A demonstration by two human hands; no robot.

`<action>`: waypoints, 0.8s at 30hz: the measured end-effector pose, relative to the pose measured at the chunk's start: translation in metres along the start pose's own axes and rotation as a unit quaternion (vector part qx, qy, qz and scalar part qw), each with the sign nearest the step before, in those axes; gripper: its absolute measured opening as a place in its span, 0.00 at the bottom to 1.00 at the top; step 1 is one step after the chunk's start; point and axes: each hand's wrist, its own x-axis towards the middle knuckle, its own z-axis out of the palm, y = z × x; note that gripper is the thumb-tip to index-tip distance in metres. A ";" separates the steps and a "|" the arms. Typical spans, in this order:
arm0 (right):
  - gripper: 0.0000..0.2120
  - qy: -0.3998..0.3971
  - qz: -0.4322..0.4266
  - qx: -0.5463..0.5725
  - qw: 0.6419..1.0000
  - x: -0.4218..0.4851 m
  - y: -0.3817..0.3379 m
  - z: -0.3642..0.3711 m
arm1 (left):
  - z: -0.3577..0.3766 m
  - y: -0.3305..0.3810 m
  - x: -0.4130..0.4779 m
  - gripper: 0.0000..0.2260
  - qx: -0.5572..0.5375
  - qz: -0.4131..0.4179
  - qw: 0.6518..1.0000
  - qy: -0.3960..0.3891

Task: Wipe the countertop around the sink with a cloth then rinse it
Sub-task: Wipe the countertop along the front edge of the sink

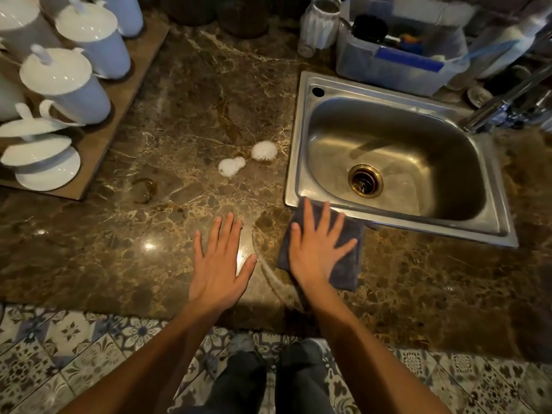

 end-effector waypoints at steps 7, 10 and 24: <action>0.28 -0.033 -0.289 -0.073 0.954 -0.036 -0.019 0.021 | 0.000 -0.001 -0.001 0.33 -0.017 -0.003 1.000 0.024; 0.27 -0.038 -0.326 -0.066 0.942 -0.060 0.008 0.020 | 0.001 -0.001 -0.002 0.33 -0.013 -0.003 1.000 0.025; 0.25 0.053 -0.044 0.013 0.998 -0.057 0.112 0.002 | -0.016 0.043 0.038 0.30 -0.037 0.053 0.997 0.033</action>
